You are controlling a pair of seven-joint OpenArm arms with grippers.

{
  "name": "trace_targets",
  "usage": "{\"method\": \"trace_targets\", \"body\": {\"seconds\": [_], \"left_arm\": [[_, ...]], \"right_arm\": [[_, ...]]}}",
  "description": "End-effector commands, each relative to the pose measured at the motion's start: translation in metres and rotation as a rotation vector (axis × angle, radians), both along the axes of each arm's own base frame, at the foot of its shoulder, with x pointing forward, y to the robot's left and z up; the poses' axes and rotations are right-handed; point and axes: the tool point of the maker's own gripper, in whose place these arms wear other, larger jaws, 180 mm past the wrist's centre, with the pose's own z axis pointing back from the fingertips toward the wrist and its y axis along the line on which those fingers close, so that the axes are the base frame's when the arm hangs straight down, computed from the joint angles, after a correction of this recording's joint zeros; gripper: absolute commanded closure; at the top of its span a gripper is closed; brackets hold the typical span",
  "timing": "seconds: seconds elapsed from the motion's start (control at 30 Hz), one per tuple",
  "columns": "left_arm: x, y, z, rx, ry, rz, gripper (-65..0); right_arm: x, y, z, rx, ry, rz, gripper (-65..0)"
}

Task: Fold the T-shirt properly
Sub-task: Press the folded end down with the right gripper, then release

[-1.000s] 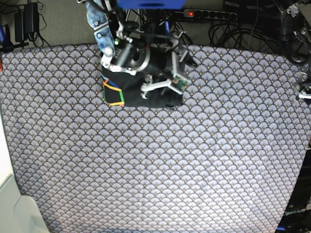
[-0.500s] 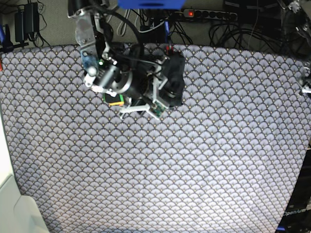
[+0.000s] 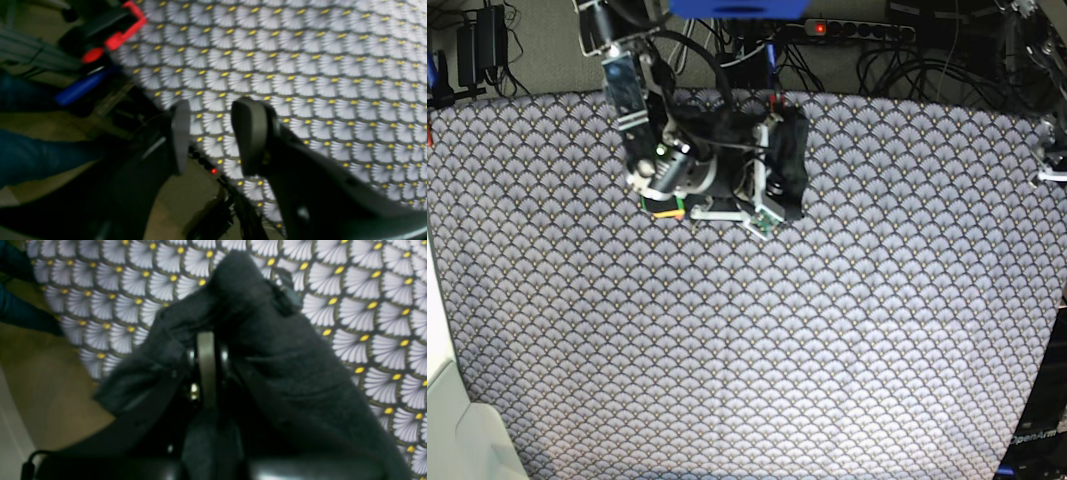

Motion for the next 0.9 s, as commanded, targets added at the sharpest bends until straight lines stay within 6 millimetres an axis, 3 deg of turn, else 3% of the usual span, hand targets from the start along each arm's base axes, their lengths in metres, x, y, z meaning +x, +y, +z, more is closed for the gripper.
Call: {"method": "trace_targets", "body": {"seconds": [0.0, 0.1, 0.17, 0.27, 0.4, 0.47, 0.53, 0.7, 0.87], "left_arm": [[0.003, 0.006, 0.012, 0.039, -0.026, 0.002, -23.5], [0.004, 0.005, 0.012, 0.041, -0.028, 0.000, -23.4], [0.004, 0.006, 0.013, 0.043, -0.030, 0.000, -23.4], [0.005, 0.004, 0.011, 0.037, -0.039, 0.004, -19.6], [0.005, -0.001, 0.006, 0.010, -0.038, 0.011, -2.2], [0.008, -0.002, 0.006, 0.004, -0.046, 0.014, 0.0], [0.006, -0.004, 0.004, -0.001, -0.042, 0.020, -1.7], [0.006, -0.010, -0.001, -0.015, -0.032, 0.002, -1.7], [0.016, -0.031, -0.009, -0.030, -0.009, -0.071, -1.6]], "right_arm": [[0.006, 0.010, 0.006, 0.038, -0.007, 0.005, 0.0], [0.003, 0.012, -0.009, 0.026, 0.042, 0.009, 0.0], [0.003, 0.014, -0.006, 0.046, 0.028, 0.005, 0.0], [0.010, 0.012, 0.020, 0.075, -0.055, -0.008, 0.0], [0.018, 0.003, 0.074, 0.106, -0.227, -0.020, 0.0], [0.018, -0.006, 0.085, 0.092, -0.273, -0.020, 0.0], [0.022, -0.021, 0.081, 0.053, -0.282, -0.028, 0.0], [0.032, -0.082, 0.040, -0.047, -0.193, -0.145, 0.0], [0.032, -0.117, 0.006, -0.091, -0.091, -0.228, 0.0]]}}
